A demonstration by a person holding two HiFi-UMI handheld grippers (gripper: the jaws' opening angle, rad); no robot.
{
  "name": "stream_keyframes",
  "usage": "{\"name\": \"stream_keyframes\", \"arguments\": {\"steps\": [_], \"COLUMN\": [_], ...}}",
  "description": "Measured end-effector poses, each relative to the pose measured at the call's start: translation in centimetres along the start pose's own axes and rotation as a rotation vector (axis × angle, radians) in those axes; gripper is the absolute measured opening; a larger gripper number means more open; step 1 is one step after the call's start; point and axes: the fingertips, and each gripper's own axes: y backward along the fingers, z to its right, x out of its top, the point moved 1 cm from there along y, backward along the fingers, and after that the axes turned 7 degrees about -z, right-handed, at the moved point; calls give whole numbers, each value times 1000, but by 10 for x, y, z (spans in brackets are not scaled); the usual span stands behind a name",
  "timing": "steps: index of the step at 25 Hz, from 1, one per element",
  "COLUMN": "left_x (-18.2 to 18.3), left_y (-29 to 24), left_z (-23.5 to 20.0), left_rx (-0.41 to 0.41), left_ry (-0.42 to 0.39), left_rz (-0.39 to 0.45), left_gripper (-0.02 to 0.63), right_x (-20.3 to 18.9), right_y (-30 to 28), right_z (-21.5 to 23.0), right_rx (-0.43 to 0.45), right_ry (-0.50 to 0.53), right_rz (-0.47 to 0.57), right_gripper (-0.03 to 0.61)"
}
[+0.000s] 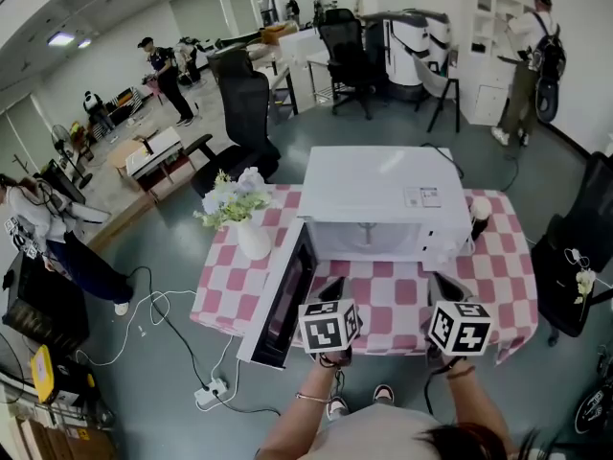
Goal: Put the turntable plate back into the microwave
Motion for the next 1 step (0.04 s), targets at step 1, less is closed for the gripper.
{"name": "stream_keyframes", "arguments": {"steps": [1], "left_x": [0], "left_y": [0], "left_z": [0], "left_rx": [1], "left_ry": [0], "left_rz": [-1], "left_gripper": [-3], "right_x": [0], "right_y": [0], "right_z": [0], "right_rx": [-1], "right_ry": [-1], "right_rz": [0], "right_gripper": [8]}}
